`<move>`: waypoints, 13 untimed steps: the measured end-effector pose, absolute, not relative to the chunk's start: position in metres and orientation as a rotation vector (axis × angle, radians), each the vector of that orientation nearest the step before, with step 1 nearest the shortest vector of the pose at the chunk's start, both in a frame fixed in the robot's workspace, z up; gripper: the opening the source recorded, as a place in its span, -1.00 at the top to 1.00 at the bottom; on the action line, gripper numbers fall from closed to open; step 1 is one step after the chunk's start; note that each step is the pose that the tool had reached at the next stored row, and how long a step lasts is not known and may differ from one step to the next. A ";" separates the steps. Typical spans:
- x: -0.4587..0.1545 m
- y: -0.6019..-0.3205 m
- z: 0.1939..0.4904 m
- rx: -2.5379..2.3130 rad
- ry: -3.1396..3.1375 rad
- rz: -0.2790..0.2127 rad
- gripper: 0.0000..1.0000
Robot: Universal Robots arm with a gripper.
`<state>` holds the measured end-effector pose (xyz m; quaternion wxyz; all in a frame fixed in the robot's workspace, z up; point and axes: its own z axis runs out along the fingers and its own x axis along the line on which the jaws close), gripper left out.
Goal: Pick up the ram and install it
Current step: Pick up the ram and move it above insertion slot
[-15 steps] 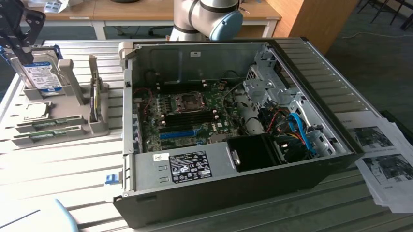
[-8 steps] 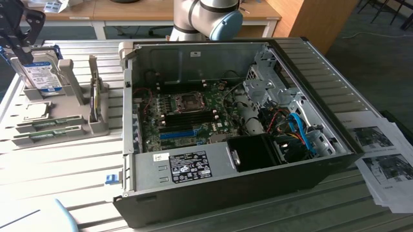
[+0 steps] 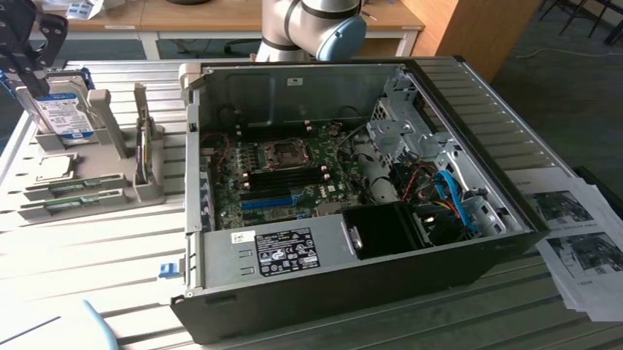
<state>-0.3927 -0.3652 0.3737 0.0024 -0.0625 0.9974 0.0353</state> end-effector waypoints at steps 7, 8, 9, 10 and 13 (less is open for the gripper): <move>-0.393 -0.365 0.374 -0.300 3.123 0.112 0.81; -0.393 -0.365 0.374 -0.315 3.121 0.113 0.81; -0.393 -0.365 0.374 -0.330 3.120 0.114 0.81; -0.393 -0.365 0.374 -0.344 3.119 0.115 0.81; -0.393 -0.365 0.374 -0.390 3.114 0.117 0.81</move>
